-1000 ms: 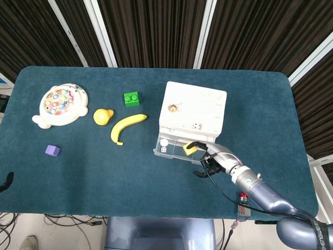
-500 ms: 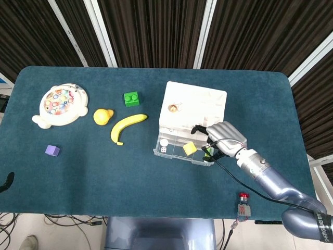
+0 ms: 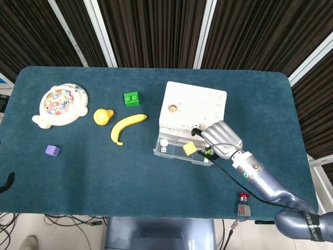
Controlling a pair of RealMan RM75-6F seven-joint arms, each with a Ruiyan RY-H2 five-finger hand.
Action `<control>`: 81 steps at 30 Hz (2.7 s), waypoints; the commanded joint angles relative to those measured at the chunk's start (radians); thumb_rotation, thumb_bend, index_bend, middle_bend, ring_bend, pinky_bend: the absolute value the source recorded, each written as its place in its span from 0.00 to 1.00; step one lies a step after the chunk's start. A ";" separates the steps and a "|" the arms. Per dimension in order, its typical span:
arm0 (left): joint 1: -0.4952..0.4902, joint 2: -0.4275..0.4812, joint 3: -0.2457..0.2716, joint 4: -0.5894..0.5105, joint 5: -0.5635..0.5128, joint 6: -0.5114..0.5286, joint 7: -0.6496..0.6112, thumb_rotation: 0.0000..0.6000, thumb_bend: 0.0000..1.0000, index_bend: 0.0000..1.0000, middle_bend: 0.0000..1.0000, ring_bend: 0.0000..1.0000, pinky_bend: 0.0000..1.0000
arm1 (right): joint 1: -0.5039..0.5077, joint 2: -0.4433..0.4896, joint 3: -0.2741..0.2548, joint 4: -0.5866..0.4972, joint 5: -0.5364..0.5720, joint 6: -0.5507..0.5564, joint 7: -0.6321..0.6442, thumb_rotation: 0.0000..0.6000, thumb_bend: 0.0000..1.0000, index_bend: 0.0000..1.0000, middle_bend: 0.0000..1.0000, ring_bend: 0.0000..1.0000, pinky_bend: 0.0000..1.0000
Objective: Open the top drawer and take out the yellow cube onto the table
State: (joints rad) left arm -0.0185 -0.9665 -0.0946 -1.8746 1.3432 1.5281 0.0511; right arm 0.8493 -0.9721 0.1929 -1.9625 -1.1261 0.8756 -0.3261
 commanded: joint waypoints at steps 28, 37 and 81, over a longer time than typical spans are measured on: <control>-0.003 0.006 -0.003 0.007 -0.008 -0.010 -0.017 1.00 0.34 0.07 0.00 0.00 0.00 | 0.118 -0.192 -0.064 -0.050 0.218 0.145 -0.445 1.00 0.20 0.37 1.00 1.00 1.00; -0.001 0.010 -0.003 0.009 -0.010 -0.010 -0.025 1.00 0.34 0.07 0.00 0.00 0.00 | 0.162 -0.204 -0.067 -0.038 0.278 0.135 -0.515 1.00 0.20 0.37 1.00 1.00 1.00; 0.001 0.012 -0.001 0.008 -0.013 -0.011 -0.025 1.00 0.34 0.07 0.00 0.00 0.00 | 0.247 -0.246 -0.100 0.043 0.346 0.113 -0.531 1.00 0.20 0.48 1.00 1.00 1.00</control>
State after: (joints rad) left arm -0.0177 -0.9541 -0.0960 -1.8667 1.3299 1.5173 0.0263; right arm 1.0957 -1.2180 0.0929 -1.9205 -0.7800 0.9895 -0.8574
